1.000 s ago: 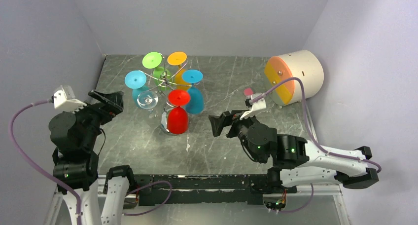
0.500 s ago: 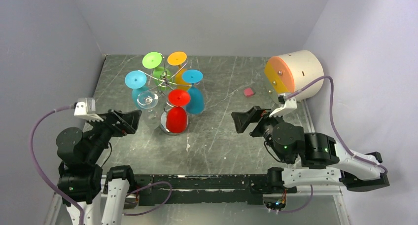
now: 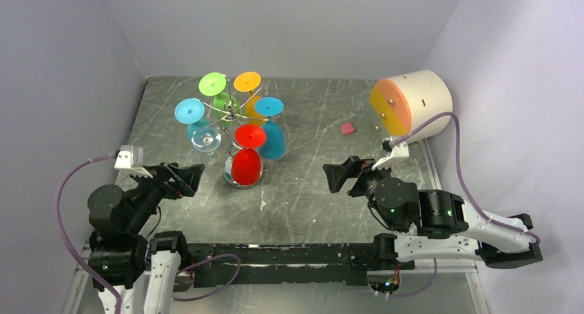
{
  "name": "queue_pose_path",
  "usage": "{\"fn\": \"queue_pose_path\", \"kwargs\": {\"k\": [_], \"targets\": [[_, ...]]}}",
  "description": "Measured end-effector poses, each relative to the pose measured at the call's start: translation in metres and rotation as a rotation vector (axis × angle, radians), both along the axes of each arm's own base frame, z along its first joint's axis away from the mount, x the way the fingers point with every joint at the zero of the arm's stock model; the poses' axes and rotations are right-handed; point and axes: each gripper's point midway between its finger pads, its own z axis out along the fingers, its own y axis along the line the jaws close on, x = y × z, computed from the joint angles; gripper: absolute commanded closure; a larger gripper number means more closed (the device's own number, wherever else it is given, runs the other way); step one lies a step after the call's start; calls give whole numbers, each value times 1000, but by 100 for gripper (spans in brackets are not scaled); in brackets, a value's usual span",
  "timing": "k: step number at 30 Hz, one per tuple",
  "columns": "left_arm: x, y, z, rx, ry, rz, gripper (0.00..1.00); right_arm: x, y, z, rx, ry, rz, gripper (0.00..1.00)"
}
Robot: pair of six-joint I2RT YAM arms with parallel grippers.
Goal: Place the wine glass upside down on the wine glass rack
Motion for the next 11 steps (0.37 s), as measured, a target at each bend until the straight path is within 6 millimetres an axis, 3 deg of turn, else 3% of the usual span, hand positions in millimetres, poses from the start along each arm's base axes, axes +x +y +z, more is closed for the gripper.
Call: {"fn": "queue_pose_path", "kwargs": {"k": [11], "targets": [[-5, 1, 4, 3, -30, 8, 1, 0, 4, -3, -9, 7, 0, 0]]}}
